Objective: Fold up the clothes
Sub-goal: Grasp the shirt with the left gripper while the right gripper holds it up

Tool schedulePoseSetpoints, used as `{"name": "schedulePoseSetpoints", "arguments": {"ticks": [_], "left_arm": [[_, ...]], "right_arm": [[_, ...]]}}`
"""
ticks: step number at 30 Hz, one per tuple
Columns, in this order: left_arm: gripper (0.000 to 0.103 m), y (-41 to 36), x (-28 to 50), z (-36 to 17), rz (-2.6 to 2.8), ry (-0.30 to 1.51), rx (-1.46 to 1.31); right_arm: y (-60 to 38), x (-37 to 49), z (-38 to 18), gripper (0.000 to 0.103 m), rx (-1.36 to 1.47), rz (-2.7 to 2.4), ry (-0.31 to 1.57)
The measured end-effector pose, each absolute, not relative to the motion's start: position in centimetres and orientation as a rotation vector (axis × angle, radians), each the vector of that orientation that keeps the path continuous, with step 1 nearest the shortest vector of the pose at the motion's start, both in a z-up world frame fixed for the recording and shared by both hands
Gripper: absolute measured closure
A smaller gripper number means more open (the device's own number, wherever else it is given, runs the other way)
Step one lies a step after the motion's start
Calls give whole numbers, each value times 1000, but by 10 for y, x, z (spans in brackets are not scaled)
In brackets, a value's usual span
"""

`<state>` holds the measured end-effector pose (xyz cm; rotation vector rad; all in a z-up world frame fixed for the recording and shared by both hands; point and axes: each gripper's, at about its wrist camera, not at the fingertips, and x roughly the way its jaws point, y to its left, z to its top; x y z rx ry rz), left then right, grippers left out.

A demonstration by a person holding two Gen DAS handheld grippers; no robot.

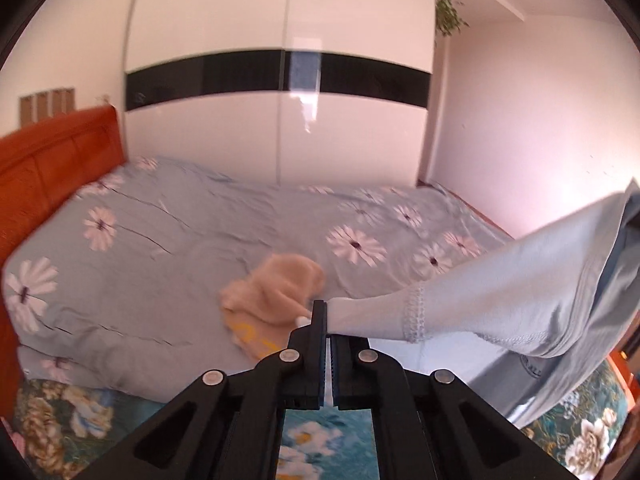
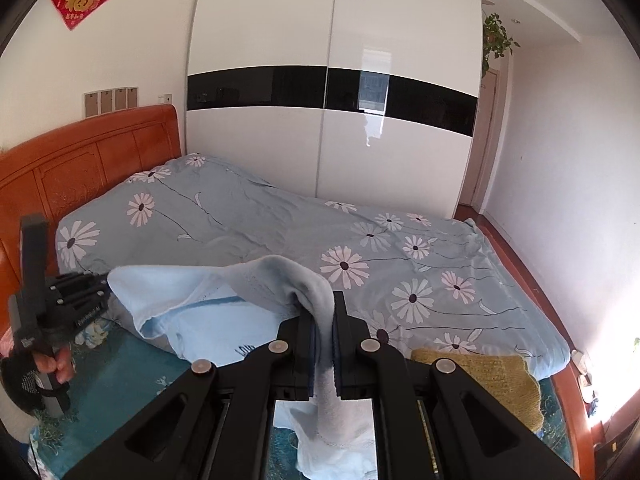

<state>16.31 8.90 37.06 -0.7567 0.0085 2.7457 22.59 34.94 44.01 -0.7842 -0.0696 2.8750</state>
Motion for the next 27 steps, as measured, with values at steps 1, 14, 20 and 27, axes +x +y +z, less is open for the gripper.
{"name": "schedulePoseSetpoints", "arguments": {"ticks": [1, 14, 20, 27], "left_arm": [[101, 79, 169, 381, 2771, 12, -731], [101, -36, 291, 400, 3062, 126, -617], [101, -66, 340, 379, 3099, 104, -637], [101, -93, 321, 386, 3100, 226, -657]], "right_arm": [[345, 226, 443, 96, -778, 2891, -70], [244, 233, 414, 96, -807, 3157, -196], [214, 241, 394, 96, -892, 3252, -268], [206, 207, 400, 96, -917, 3310, -260]]}}
